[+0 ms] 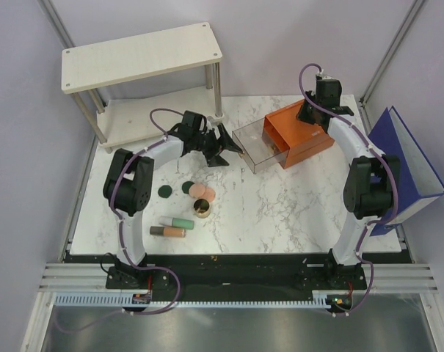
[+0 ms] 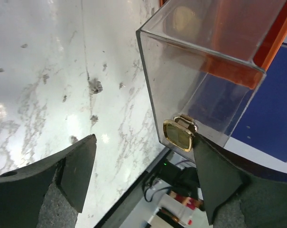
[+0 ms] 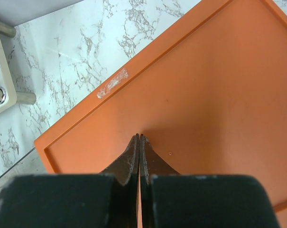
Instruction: Organize the makeup
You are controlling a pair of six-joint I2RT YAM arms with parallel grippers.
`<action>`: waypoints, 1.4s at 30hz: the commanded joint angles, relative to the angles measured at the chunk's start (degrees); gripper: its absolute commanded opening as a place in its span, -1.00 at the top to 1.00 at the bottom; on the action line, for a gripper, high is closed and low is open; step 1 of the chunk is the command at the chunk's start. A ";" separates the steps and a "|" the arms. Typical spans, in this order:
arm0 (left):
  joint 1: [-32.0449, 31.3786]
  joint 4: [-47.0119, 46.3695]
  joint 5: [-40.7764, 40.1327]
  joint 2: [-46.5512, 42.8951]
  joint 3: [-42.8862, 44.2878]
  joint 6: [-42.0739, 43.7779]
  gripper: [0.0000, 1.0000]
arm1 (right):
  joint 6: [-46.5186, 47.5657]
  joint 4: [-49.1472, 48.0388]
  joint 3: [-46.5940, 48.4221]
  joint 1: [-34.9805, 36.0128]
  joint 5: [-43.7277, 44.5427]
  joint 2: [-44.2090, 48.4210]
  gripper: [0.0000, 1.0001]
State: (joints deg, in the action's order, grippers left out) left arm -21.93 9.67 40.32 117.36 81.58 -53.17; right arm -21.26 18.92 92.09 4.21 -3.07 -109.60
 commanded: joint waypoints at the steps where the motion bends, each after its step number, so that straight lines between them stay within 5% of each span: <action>1: 1.36 10.88 -9.09 -8.10 2.01 13.42 -0.79 | 0.34 7.71 -0.69 -0.08 0.17 -3.60 1.00; 23: 3.74 49.37 -39.35 -25.08 -1.60 38.46 -0.99 | 0.95 8.07 -1.30 -0.16 -0.44 -4.66 1.00; 30: 3.65 49.31 -45.76 -25.16 -1.86 52.97 -0.99 | 0.95 8.15 -1.57 -0.08 -1.32 -5.18 1.00; 42: 2.77 40.96 -36.28 -30.43 -10.74 65.98 -0.99 | 0.69 8.59 -0.60 -0.16 -2.38 -6.24 1.00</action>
State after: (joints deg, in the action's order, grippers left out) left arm -18.57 54.94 0.51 91.96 72.95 4.56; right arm -21.23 17.80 92.97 3.95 -5.19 -110.91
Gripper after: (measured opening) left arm 0.991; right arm 0.007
